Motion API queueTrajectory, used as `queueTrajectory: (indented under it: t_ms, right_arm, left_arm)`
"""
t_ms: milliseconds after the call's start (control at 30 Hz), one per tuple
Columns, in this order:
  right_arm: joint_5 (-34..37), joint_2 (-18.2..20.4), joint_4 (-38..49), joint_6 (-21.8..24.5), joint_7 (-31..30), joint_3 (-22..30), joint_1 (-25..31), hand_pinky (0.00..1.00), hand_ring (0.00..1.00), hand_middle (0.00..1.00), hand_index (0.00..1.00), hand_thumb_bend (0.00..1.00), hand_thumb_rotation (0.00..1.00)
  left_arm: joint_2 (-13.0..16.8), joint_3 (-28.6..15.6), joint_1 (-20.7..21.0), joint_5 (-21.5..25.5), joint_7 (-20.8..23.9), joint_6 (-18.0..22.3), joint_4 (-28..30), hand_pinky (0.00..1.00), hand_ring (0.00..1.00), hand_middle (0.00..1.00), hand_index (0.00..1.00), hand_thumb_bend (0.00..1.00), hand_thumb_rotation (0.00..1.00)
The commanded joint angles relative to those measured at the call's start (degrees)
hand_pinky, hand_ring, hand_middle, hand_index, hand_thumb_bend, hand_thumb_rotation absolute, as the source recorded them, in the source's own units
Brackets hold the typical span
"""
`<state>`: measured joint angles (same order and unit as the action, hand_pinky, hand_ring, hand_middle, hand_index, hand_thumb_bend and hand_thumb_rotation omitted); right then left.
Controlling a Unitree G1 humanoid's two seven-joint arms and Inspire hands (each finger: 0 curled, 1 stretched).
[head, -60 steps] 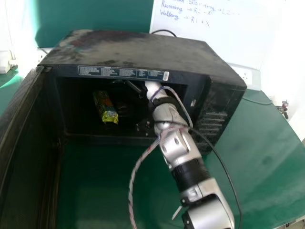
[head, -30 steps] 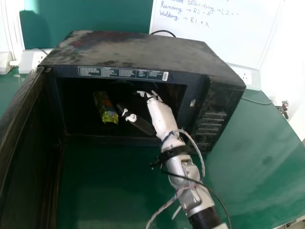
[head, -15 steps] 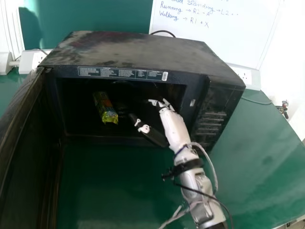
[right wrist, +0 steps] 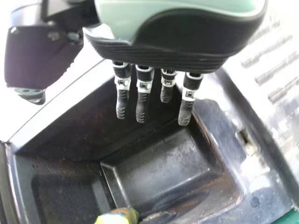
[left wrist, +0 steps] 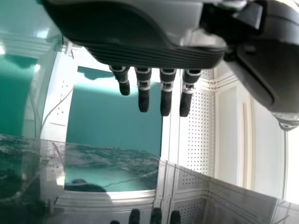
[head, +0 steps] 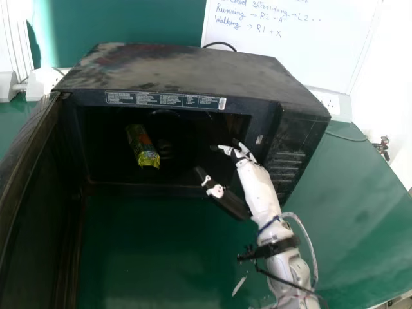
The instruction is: Put biscuit inside oven
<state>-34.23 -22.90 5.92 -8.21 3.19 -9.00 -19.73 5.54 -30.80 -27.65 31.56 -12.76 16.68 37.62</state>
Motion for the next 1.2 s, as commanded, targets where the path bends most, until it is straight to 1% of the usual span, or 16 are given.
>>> queueTrajectory:
  t_ms: [0,200,333,500,600,733,867,933,1033,1167]
  right_arm:
    - [0.72,-0.18,2.32,0.15,-0.74,1.03,2.17,0.78,0.86,0.85,0.82,0.84,0.82]
    - [2.93,-0.43,5.41,-0.79,-1.39,3.55,5.84,0.81,0.86,0.86,0.83,0.85,0.83]
    - [3.92,-1.13,7.09,-1.67,-1.74,5.50,8.14,0.80,0.86,0.86,0.84,0.86,0.86]
    - [6.74,-1.39,8.12,-2.84,-2.52,8.37,10.52,0.83,0.87,0.86,0.84,0.86,0.84]
    - [7.66,-1.95,8.68,-2.95,-2.95,10.23,11.70,0.84,0.87,0.86,0.85,0.86,0.85]
    - [11.59,-2.03,10.71,-1.71,-4.65,13.83,13.59,0.84,0.88,0.87,0.85,0.85,0.87]
    - [16.12,-1.31,13.07,-0.94,-6.01,16.91,15.74,0.79,0.86,0.85,0.84,0.86,0.85]
    - [18.15,-1.24,14.64,-0.68,-6.98,18.01,17.08,0.78,0.87,0.86,0.84,0.86,0.84]
    - [20.25,-1.11,18.08,0.82,-8.37,19.73,19.53,0.80,0.88,0.88,0.85,0.86,0.86]
    - [22.47,-0.23,20.75,1.19,-8.53,21.80,21.66,0.78,0.85,0.86,0.84,0.85,0.89]
  left_arm:
    - [0.40,-0.75,-0.32,-0.24,0.51,0.02,-0.17,1.00,0.93,0.93,0.90,0.95,0.97]
    - [0.65,-0.90,-0.27,0.42,0.23,0.22,-0.66,1.00,0.93,0.93,0.90,0.95,0.97]
    - [0.64,-0.97,-0.28,0.10,0.30,0.34,-0.74,0.99,0.93,0.93,0.90,0.95,0.97]
    - [0.89,-1.16,-0.23,0.49,0.14,0.29,-0.99,1.00,0.93,0.93,0.90,0.95,0.97]
    - [0.94,-1.21,-0.20,0.55,0.21,0.24,-1.13,1.00,0.93,0.93,0.90,0.95,0.97]
    - [1.42,-1.54,-0.09,0.65,-0.12,0.46,-1.71,0.99,0.93,0.93,0.91,0.95,0.97]
    - [1.97,-1.88,0.25,1.09,-0.70,0.68,-2.55,1.00,0.94,0.93,0.90,0.94,0.98]
    - [2.14,-2.00,0.47,1.46,-1.00,0.62,-2.90,1.00,0.94,0.93,0.91,0.94,0.98]
    - [2.24,-2.19,0.73,1.65,-1.06,0.36,-3.13,1.00,0.94,0.93,0.91,0.94,0.98]
    - [2.30,-2.41,1.11,1.72,-1.24,0.37,-3.80,1.00,0.93,0.93,0.90,0.93,0.99]
